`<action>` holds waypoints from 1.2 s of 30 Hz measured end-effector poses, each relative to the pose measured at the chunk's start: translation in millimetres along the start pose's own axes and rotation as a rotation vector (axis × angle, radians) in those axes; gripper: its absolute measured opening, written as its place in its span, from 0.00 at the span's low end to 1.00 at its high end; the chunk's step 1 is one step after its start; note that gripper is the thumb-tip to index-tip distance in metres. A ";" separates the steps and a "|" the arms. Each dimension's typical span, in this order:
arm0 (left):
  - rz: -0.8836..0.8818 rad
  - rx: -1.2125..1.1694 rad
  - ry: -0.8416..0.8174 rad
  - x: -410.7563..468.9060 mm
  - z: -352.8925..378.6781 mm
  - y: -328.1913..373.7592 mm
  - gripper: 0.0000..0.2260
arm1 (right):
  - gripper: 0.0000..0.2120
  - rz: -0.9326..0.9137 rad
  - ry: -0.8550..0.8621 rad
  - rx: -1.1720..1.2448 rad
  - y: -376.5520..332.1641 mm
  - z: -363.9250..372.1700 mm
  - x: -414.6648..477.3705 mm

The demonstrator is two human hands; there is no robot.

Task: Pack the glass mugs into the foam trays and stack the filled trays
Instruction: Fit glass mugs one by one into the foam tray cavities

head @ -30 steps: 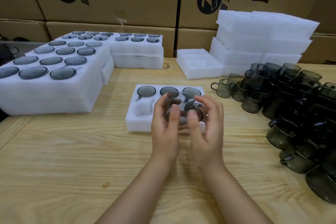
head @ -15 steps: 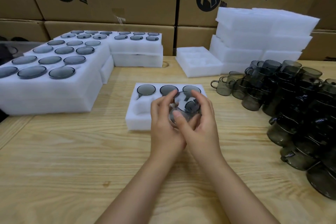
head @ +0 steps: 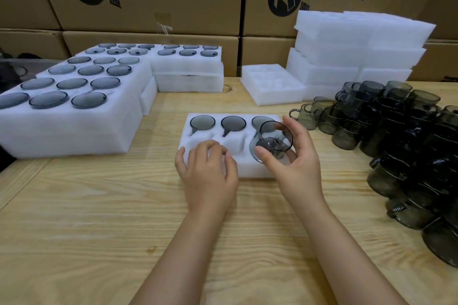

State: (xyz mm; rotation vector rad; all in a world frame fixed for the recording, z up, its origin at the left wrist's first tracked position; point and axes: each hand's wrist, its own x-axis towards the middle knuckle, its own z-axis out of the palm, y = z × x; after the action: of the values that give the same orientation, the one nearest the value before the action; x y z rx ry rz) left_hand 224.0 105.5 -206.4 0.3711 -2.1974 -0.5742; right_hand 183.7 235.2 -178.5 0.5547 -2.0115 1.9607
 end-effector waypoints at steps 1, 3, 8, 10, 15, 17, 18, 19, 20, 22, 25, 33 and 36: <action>-0.005 0.000 -0.002 -0.7 1.4 -0.6 0.10 | 0.31 -0.002 -0.016 -0.003 0.5 0.2 1.8; -0.003 -0.008 0.000 -1.5 2.1 0.2 0.09 | 0.30 -0.014 -0.076 -0.027 0.6 3.3 6.2; -0.011 -0.036 0.034 -1.7 1.5 3.9 0.07 | 0.27 -0.013 -0.284 -0.169 0.1 10.3 24.7; -0.027 -0.058 0.037 -1.2 0.8 5.1 0.11 | 0.27 -0.005 -0.365 -0.223 0.6 9.3 33.0; -0.081 -0.208 0.108 1.9 -0.5 9.1 0.14 | 0.28 0.046 -0.531 -0.317 1.6 10.7 46.2; -0.079 -0.223 0.104 1.6 -0.5 9.5 0.17 | 0.30 0.027 -0.591 -0.336 -0.2 13.4 47.5; -0.064 -0.220 0.100 1.3 -0.6 9.9 0.18 | 0.30 0.004 -0.604 -0.358 -1.5 14.1 47.5; -0.047 -0.212 0.093 0.9 -1.0 10.4 0.19 | 0.28 -0.027 -0.609 -0.390 -2.3 14.1 46.9; -0.032 -0.201 0.085 0.9 -1.3 10.9 0.20 | 0.26 -0.061 -0.617 -0.427 -2.7 13.8 46.0; -0.019 -0.164 0.066 1.0 -0.8 11.2 0.20 | 0.24 -0.102 -0.641 -0.496 -4.0 13.9 44.5; 0.002 -0.118 0.053 0.0 2.1 9.6 0.20 | 0.24 -0.076 -0.653 -0.526 -4.5 12.1 45.2; 0.051 -0.078 0.082 1.9 4.4 9.6 0.17 | 0.23 0.014 -0.737 -0.470 -1.4 6.6 51.5; 0.002 -0.131 0.074 2.5 2.3 13.3 0.20 | 0.16 0.130 -0.564 -0.193 -7.8 12.5 56.3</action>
State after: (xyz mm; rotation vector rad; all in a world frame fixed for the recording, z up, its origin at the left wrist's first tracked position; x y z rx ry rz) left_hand 219.7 116.4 -199.3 0.3153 -2.0768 -0.6890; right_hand 138.1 218.2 -146.6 1.0427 -2.5903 1.7845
